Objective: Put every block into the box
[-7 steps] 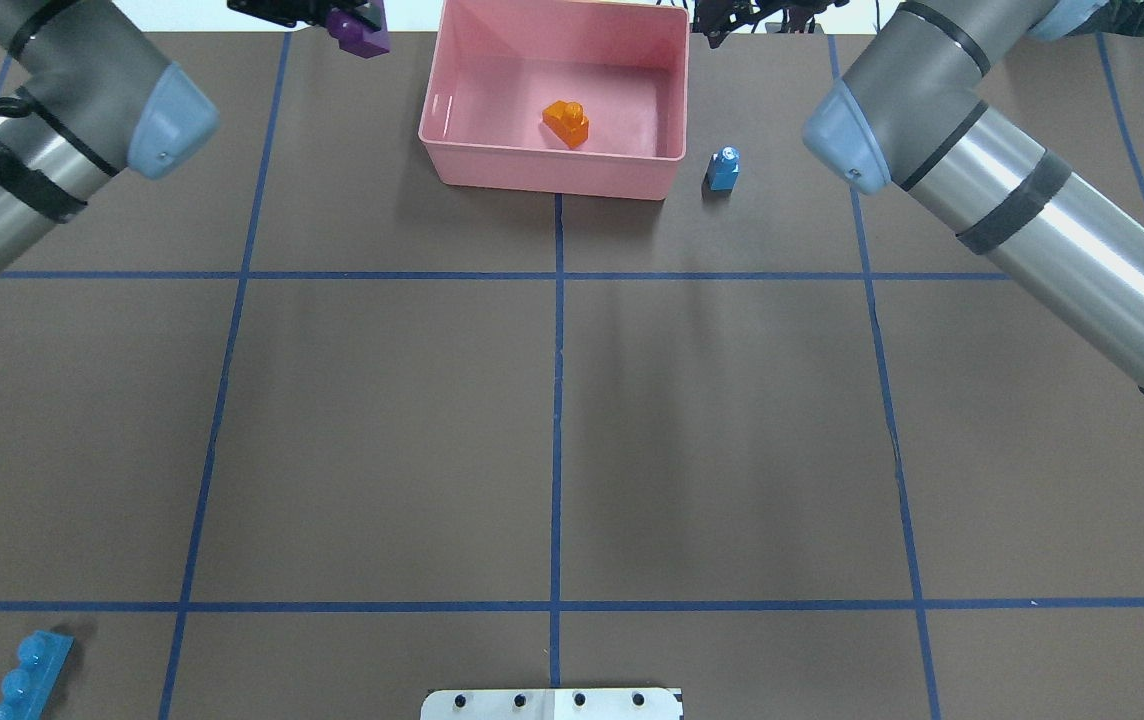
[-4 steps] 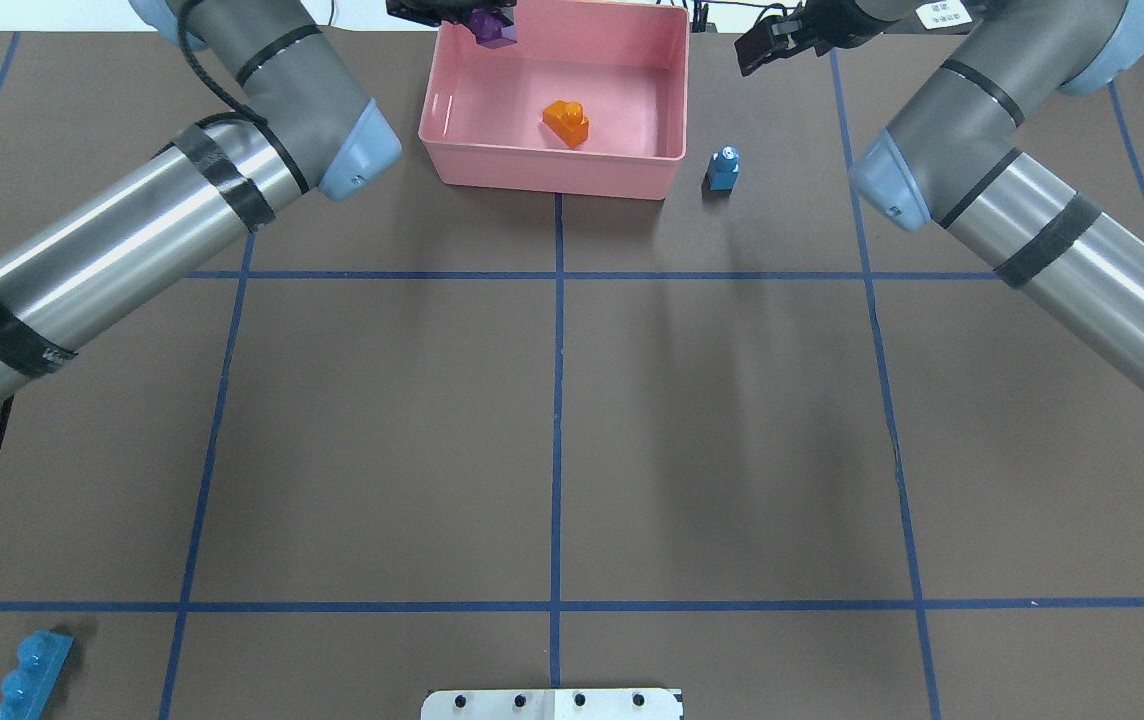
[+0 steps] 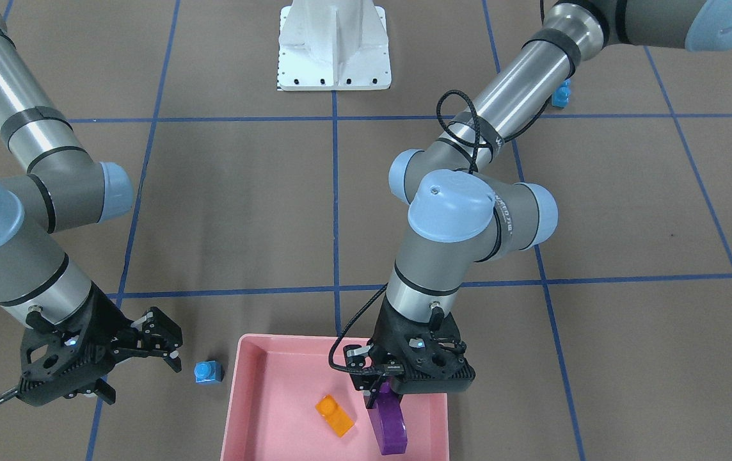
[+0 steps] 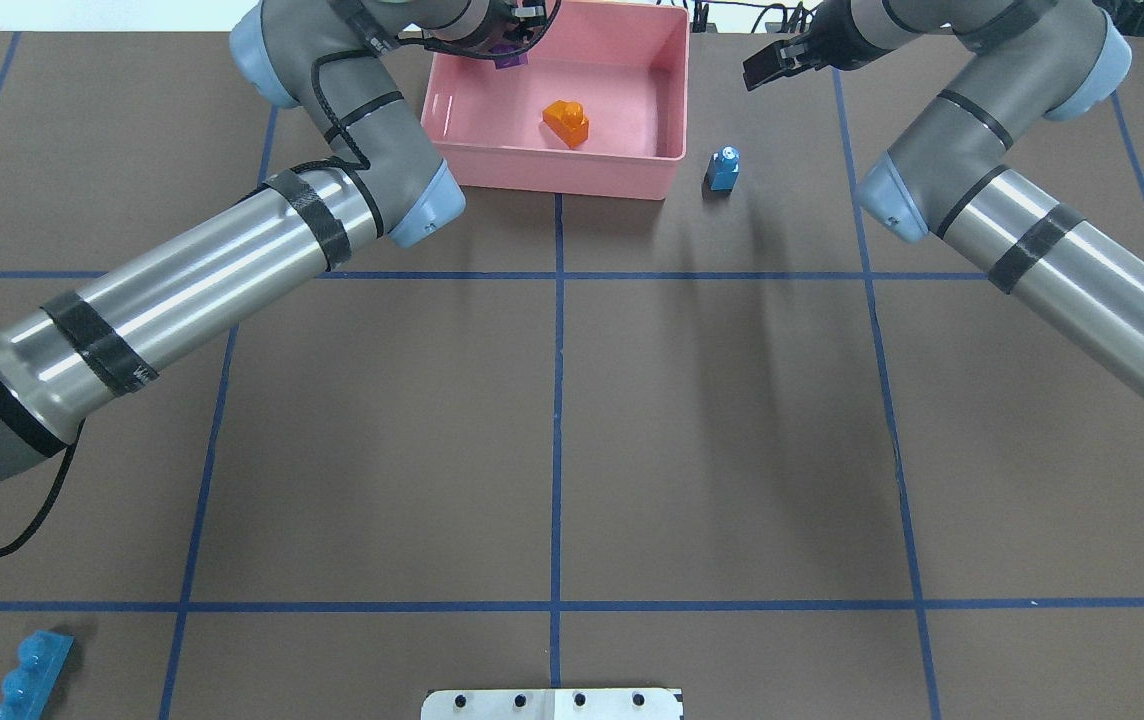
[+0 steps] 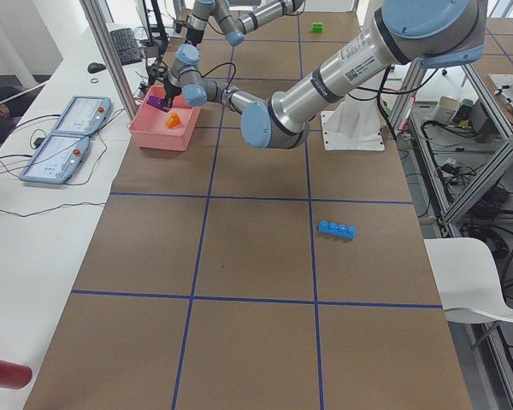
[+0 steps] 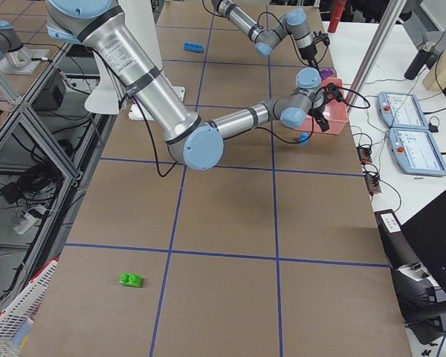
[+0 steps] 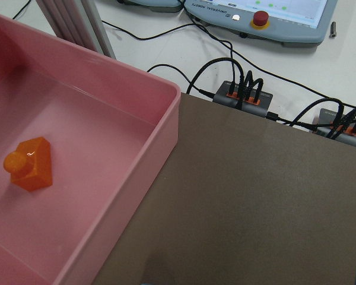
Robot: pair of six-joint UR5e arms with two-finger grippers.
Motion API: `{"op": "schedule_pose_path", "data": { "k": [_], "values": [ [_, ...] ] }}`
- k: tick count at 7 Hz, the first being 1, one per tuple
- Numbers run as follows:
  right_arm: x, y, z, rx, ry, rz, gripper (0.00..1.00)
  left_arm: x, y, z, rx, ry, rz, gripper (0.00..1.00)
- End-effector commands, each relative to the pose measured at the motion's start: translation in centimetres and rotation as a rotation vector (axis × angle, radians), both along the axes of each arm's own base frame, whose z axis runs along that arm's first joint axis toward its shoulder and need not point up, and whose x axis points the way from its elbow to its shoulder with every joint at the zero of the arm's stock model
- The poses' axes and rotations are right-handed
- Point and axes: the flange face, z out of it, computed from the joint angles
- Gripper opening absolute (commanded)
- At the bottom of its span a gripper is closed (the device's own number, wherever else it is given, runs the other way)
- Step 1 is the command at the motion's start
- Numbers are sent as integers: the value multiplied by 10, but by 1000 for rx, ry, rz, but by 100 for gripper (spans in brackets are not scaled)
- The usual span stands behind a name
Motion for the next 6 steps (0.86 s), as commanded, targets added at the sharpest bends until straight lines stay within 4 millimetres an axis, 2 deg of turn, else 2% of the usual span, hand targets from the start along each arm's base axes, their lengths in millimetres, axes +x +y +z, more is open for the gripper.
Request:
{"op": "schedule_pose_path", "data": {
  "k": [1, 3, 4, 5, 6],
  "values": [
    [-27, 5, 15, 8, 0, -25, 100, 1, -7, 11, -6, -29, -37, 0],
    [-54, 10, 40, 39, -16, -50, 100, 3, -12, 15, -11, -48, -71, 0],
    [-69, 14, 39, 45, -13, -56, 100, 3, -14, 17, -19, -49, -77, 7],
    [-78, 14, 36, 44, -11, -64, 100, 2, -15, 15, -36, -36, -113, 46],
    [-84, 17, 36, 44, -11, -71, 100, 2, -15, 9, -31, -33, -116, 99]
  ]
}}
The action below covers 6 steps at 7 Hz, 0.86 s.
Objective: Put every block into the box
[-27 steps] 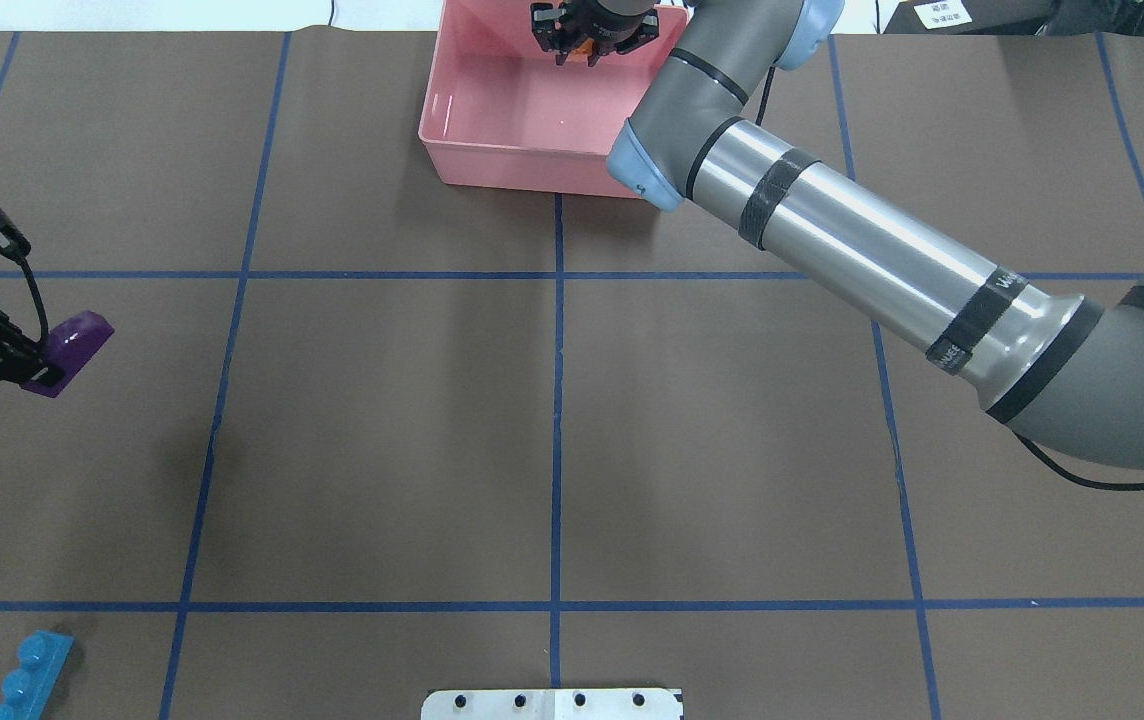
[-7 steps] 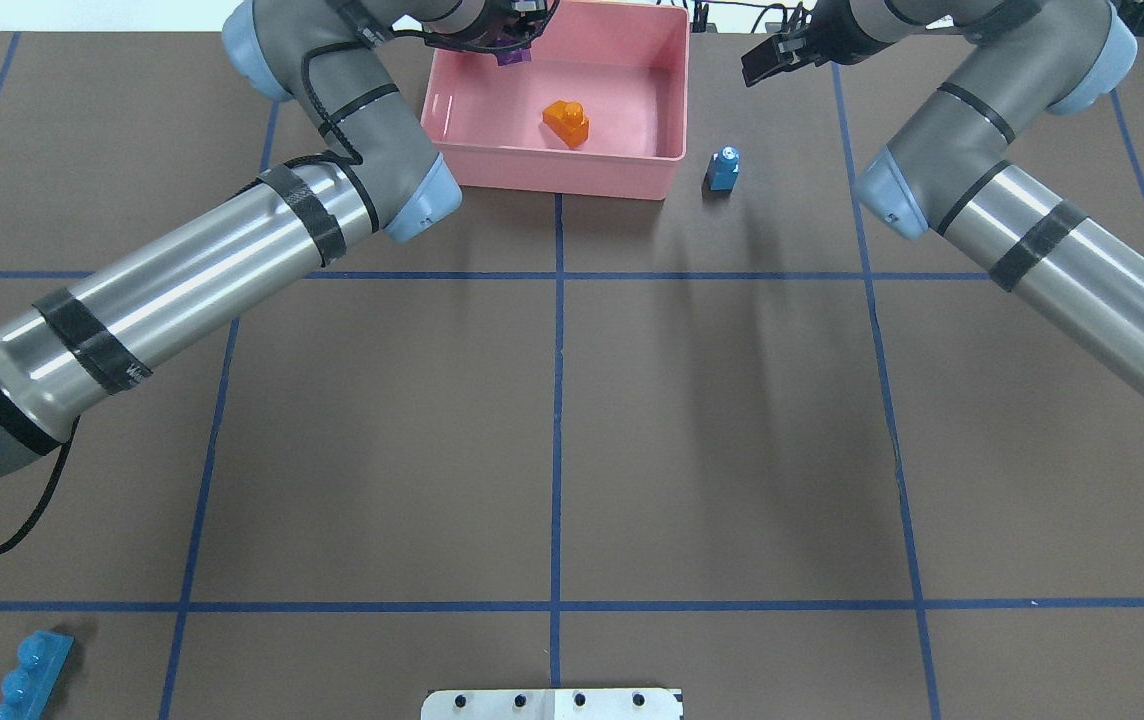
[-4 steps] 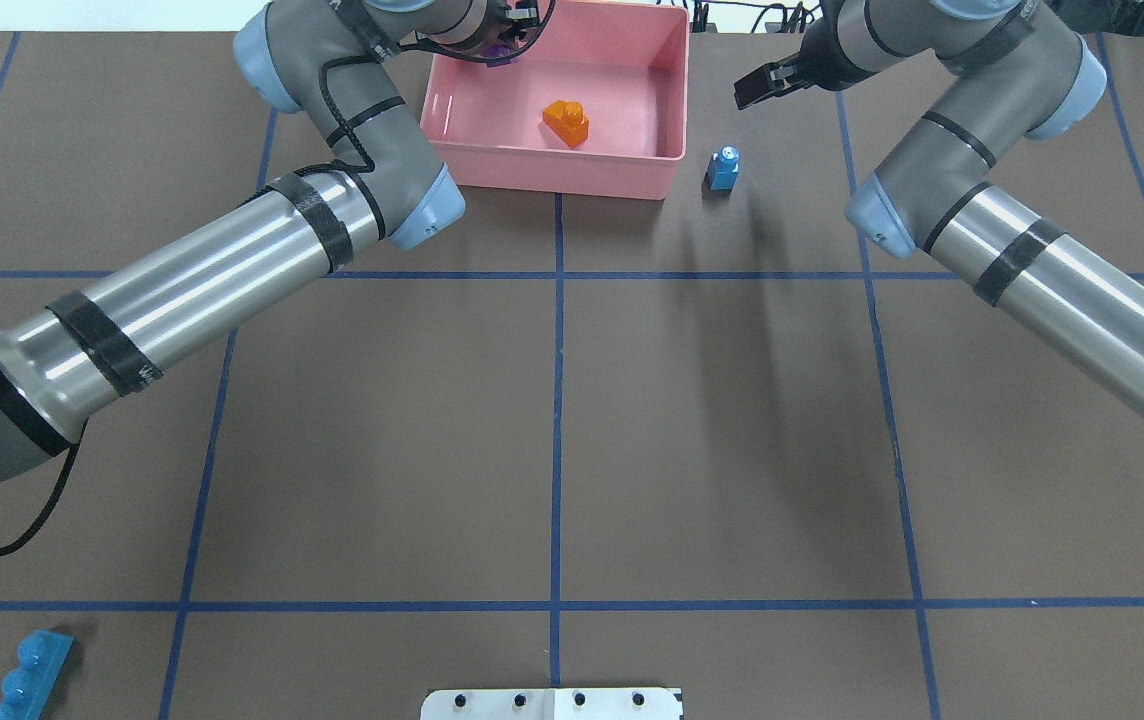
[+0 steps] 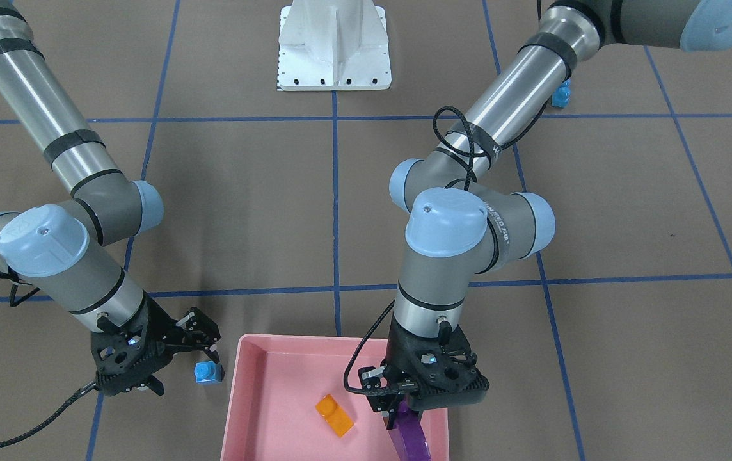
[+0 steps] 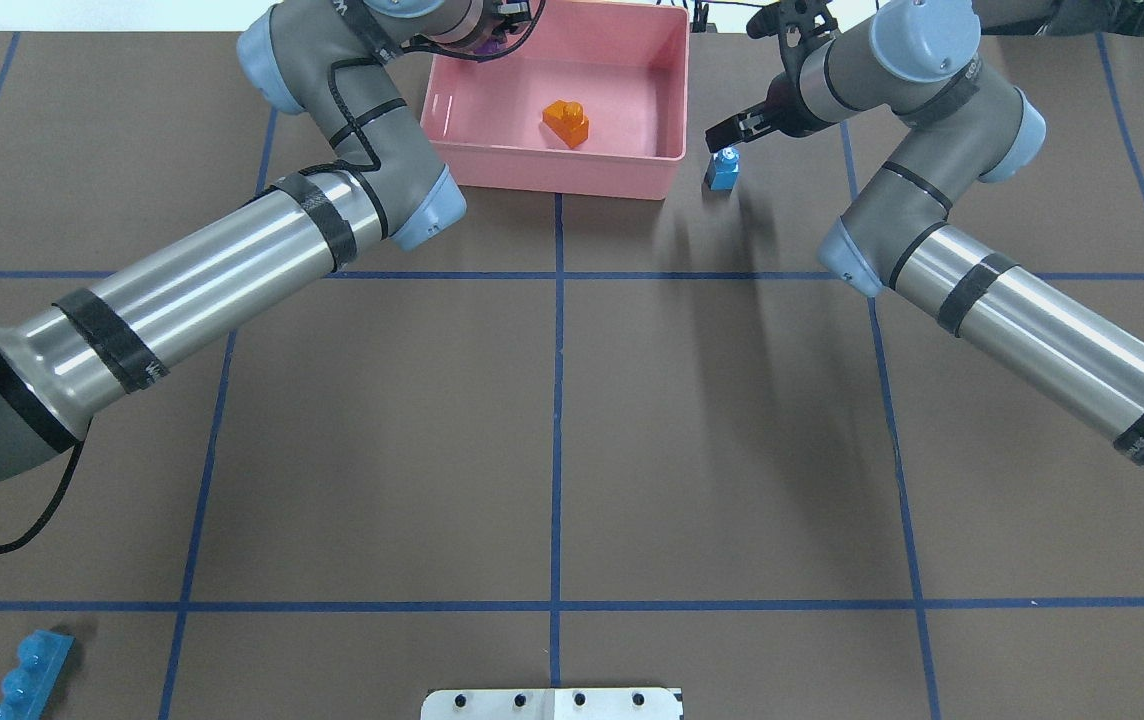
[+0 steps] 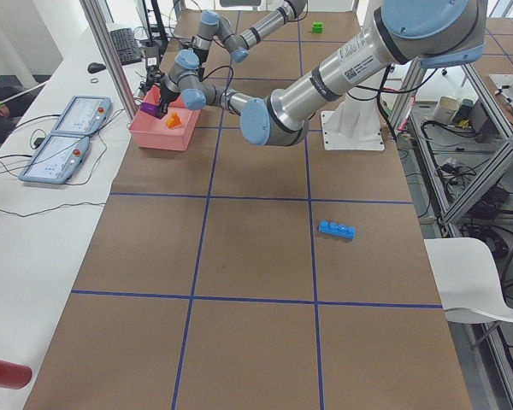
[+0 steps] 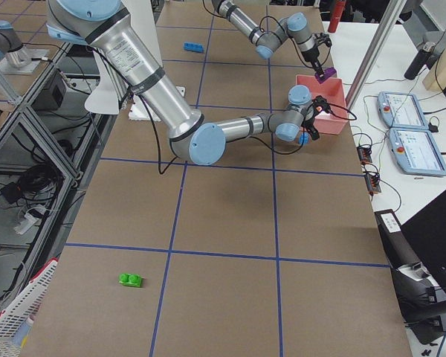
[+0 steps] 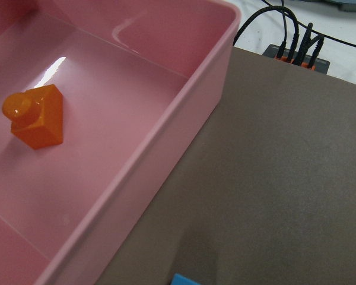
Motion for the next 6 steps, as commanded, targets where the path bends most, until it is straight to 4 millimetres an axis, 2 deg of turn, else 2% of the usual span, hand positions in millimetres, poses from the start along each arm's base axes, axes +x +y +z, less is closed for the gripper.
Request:
{"op": "schedule_pose_path", "data": {
  "k": [1, 4, 6],
  "values": [
    [-12, 3, 4, -6, 6, -13, 100, 0, -1, -10, 2, 11, -16, 100],
    [-23, 4, 26, -1, 2, -24, 100, -2, 0, -22, 12, 25, -14, 100],
    [-30, 0, 24, -7, 8, -25, 99, -13, 7, -49, 38, 54, 4, 100]
  ]
}}
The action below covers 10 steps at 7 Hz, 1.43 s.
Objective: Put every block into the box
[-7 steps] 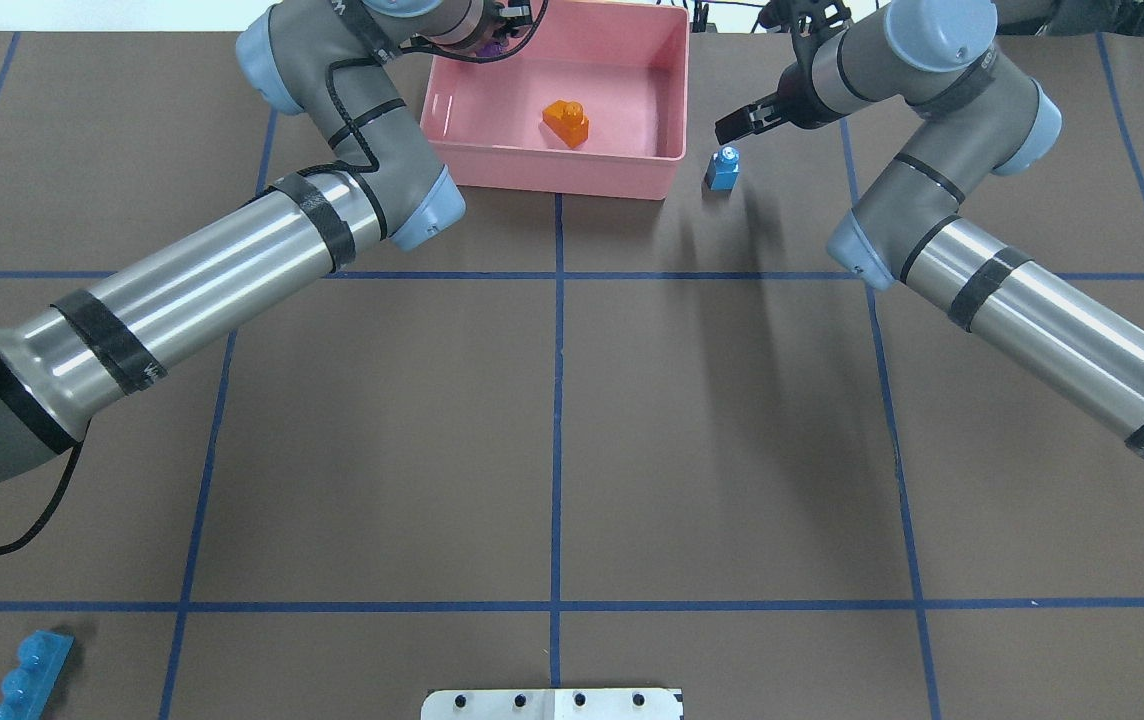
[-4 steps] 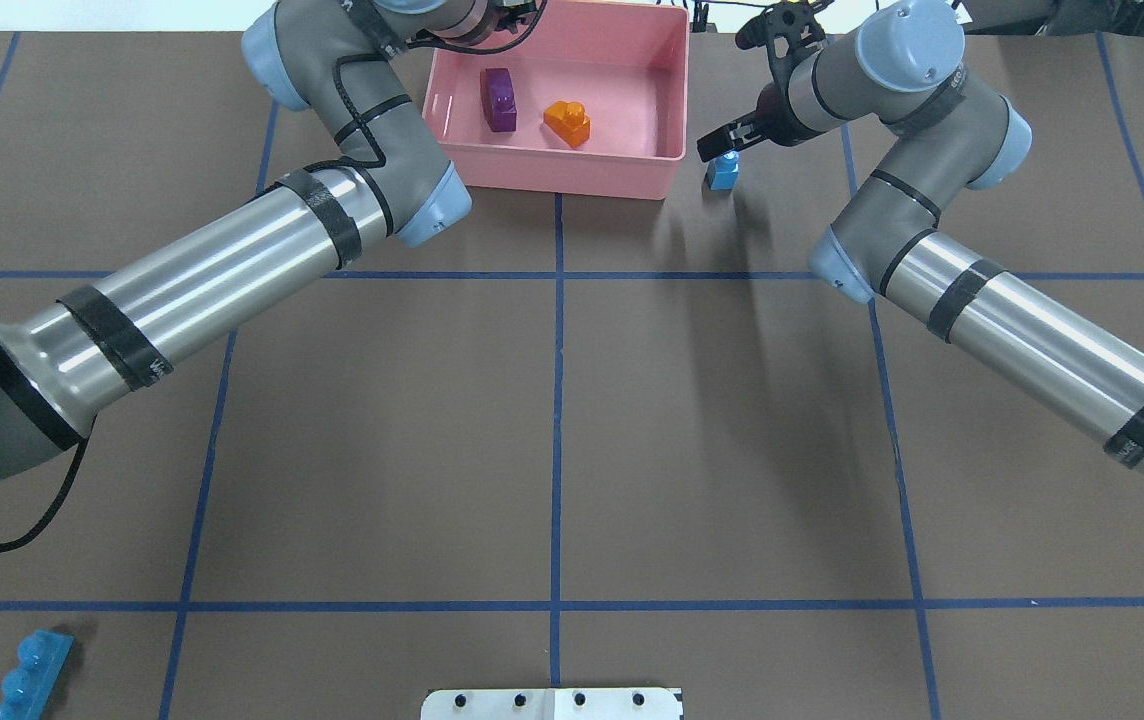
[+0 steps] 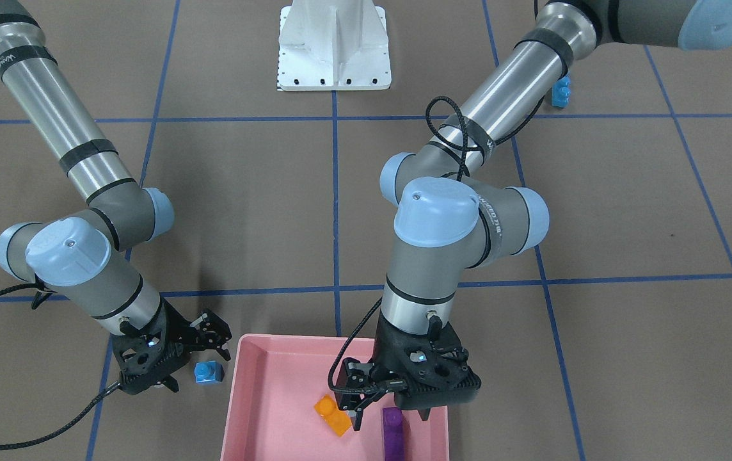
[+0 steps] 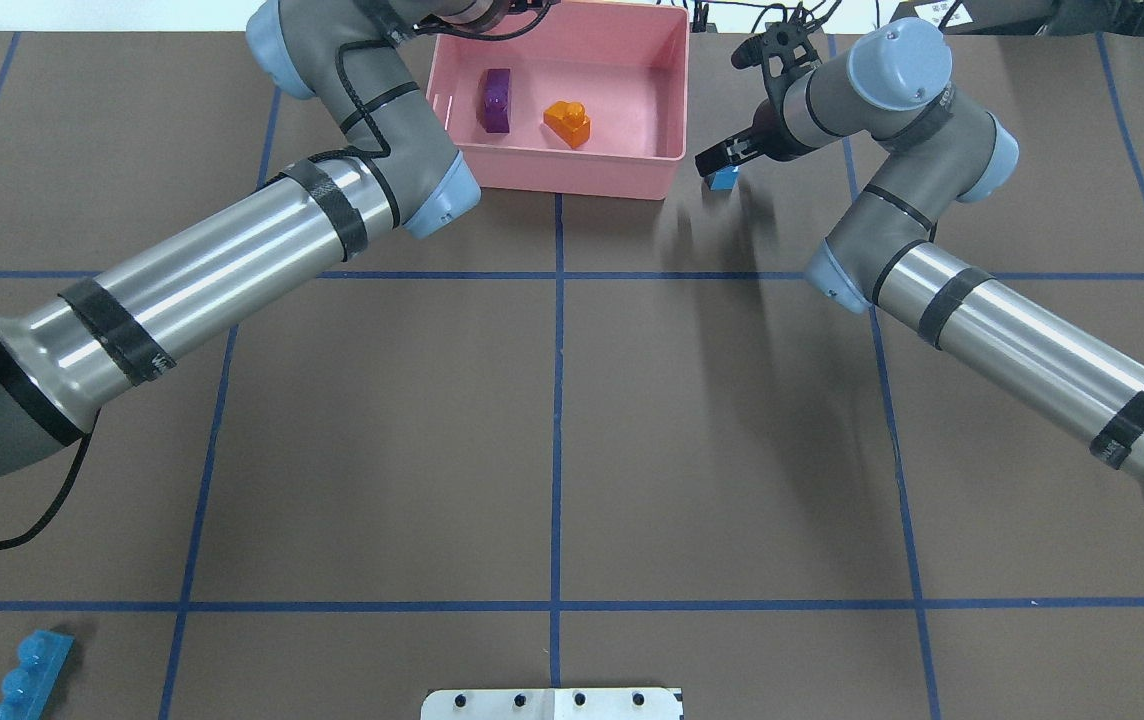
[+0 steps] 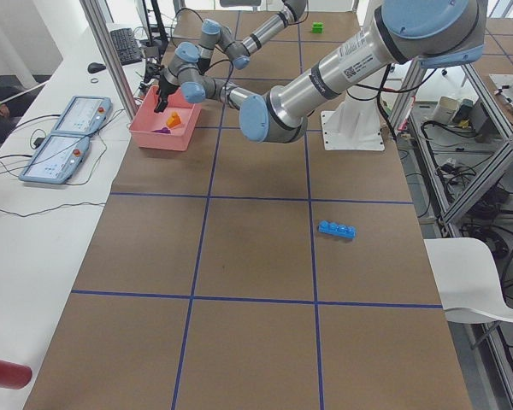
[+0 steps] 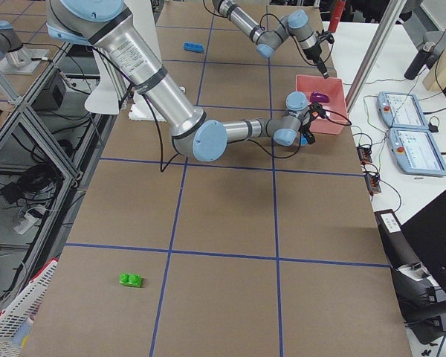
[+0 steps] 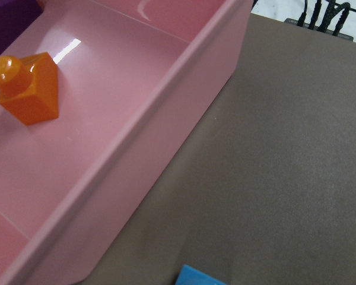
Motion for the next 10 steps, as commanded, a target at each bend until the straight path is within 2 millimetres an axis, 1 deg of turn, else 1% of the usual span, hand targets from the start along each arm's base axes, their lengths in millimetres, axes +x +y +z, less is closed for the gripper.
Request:
{"op": "schedule_pose_path", "data": {
  "k": [1, 2, 3, 4, 5, 6, 7, 8, 9, 10],
  "values": [
    [-6, -6, -2, -5, 5, -1, 99, -10, 7, -24, 5, 14, 15, 100],
    [-11, -12, -7, -9, 8, -1, 99, -10, 7, -25, 5, 14, 15, 100],
    [-15, -14, -6, -16, 13, -3, 90, -14, 6, -27, 5, 19, 19, 100],
    [-15, -14, -3, -21, 17, -3, 77, -30, 9, -39, -14, 42, 66, 100],
    [-15, -14, -3, -23, 16, -4, 73, -59, 15, -46, -63, 64, 126, 100],
    [-15, -14, -2, -26, 16, -4, 61, -90, 20, -61, -88, 75, 142, 100],
    [-15, -13, -3, -29, 13, -3, 35, -119, 30, -62, -118, 76, 148, 100],
    [-14, -14, -3, -30, 11, -1, 6, -149, 50, -63, -141, 69, 154, 100],
    [-13, -14, -6, -28, 7, 0, 0, -178, 81, -62, -139, 4, 195, 100],
    [-6, -17, -15, -27, -11, 11, 0, -202, 117, -41, -112, -56, 233, 100]
  ]
}}
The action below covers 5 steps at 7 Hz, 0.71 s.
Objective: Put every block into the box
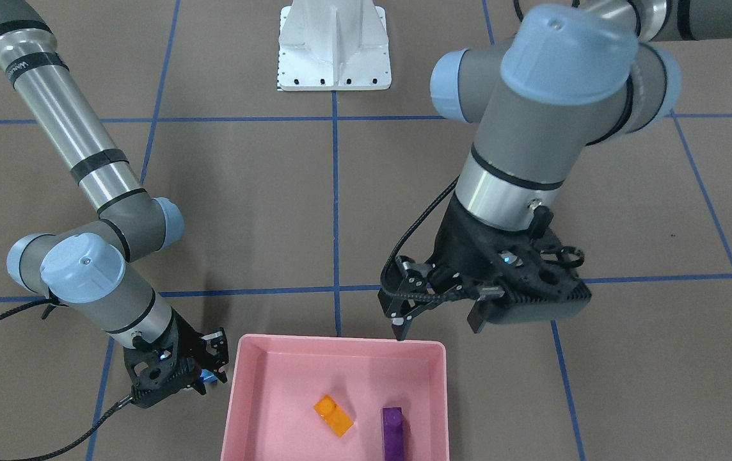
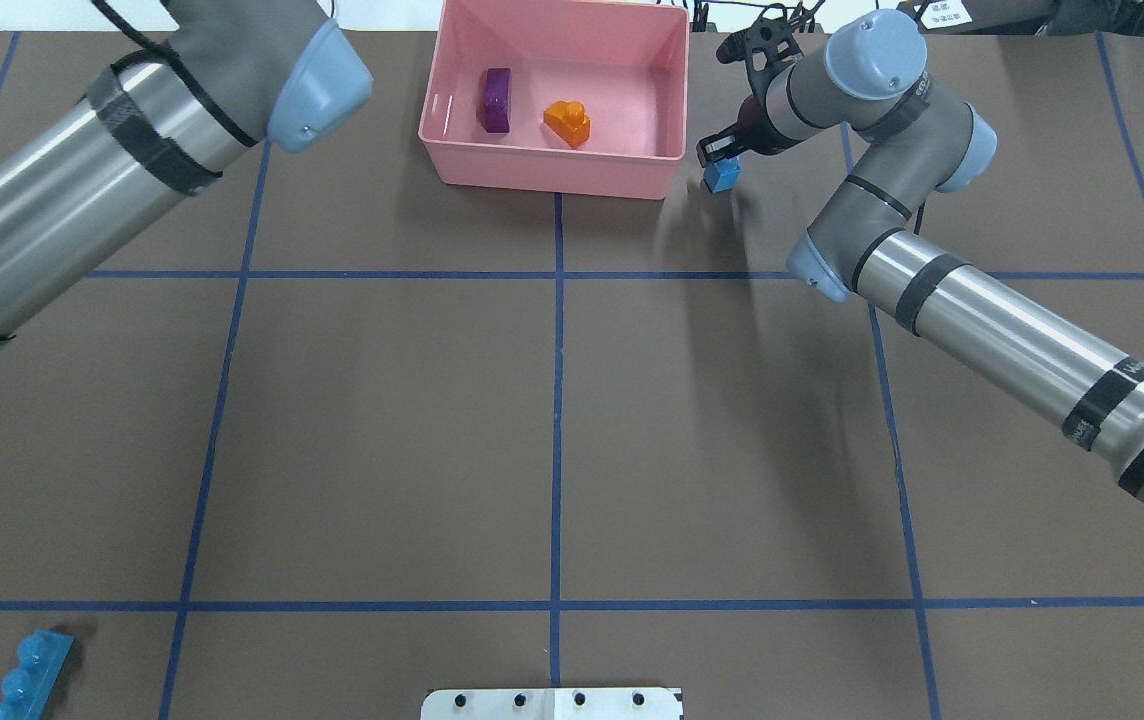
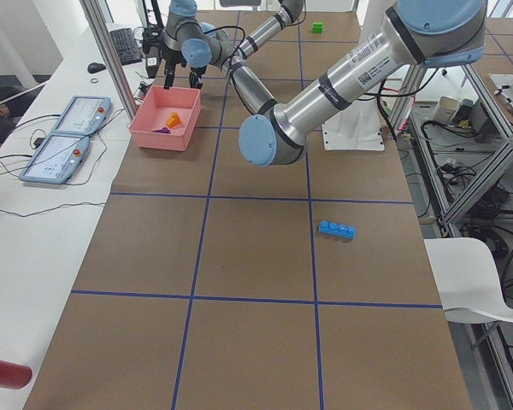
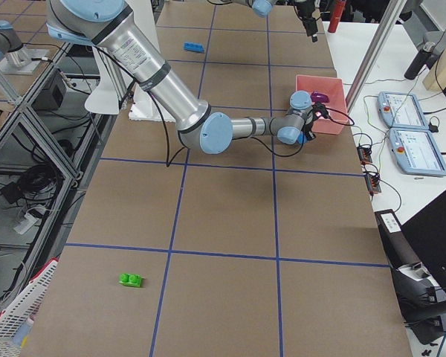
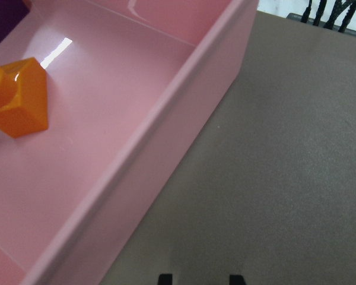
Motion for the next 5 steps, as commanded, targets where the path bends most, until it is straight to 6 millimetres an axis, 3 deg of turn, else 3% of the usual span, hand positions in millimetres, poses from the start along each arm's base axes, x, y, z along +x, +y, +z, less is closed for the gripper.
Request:
{"op": "schedule_pose_path", "data": {
  "k": [1, 2, 3, 5],
  "values": [
    [25, -5, -18, 2, -48, 1, 0, -45, 63, 42, 26, -61, 55, 100],
    [41, -5, -25, -1, -72, -1, 0, -55, 80, 65, 14, -62, 63, 100],
    [54, -1, -34, -1, -75, 7, 0, -69, 110, 102, -13, -55, 98, 100],
    [120, 1, -78, -82, -74, 6, 0, -94, 154, 169, -43, -99, 151, 100]
  ]
}}
